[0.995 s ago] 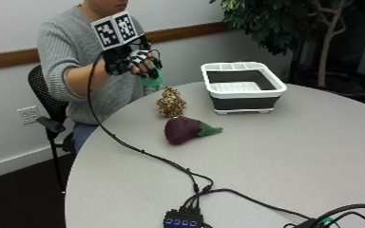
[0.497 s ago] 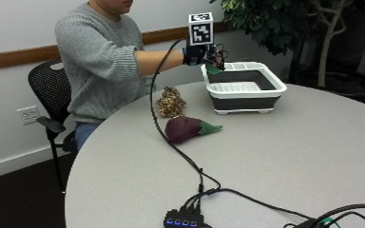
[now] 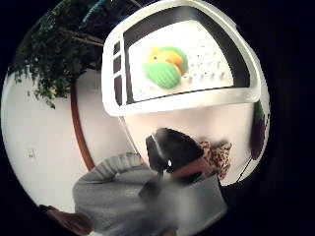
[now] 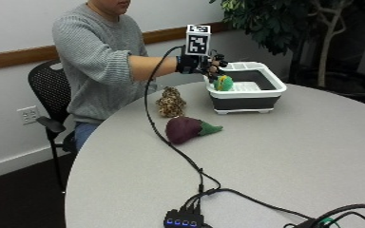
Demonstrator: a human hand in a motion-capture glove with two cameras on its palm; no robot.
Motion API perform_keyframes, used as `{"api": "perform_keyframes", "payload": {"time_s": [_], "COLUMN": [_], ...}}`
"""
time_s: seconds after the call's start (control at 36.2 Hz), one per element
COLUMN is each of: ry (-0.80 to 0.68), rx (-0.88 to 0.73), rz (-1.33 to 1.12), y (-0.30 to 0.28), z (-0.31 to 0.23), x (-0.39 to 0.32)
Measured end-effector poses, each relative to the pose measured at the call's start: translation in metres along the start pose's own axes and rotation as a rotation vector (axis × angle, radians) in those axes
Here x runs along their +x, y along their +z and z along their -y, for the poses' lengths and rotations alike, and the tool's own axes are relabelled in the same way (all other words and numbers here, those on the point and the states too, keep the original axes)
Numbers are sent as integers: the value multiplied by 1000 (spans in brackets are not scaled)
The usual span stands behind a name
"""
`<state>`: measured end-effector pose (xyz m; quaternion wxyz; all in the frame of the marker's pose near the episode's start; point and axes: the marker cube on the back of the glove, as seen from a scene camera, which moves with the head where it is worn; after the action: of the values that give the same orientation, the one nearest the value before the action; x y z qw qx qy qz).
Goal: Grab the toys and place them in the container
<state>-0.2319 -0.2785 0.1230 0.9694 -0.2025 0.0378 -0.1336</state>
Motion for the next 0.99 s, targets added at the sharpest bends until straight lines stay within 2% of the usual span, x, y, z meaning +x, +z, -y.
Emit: {"api": "perform_keyframes", "payload": {"time_s": [0.17,0.28,0.44,0.55,0.75,0.88,0.99], "ry": [-1,5,257,306,368,416,448], "rx": [12,32,118,118,21,-143,-118], "rz": [-45,-161,-30,1,43,-25,-144], "y": [-9,-27,-57,-55,2,83,119], "z": [-24,-53,-95,-103,-82,-69,-66], "x": [21,72,152,180,201,204,204]}}
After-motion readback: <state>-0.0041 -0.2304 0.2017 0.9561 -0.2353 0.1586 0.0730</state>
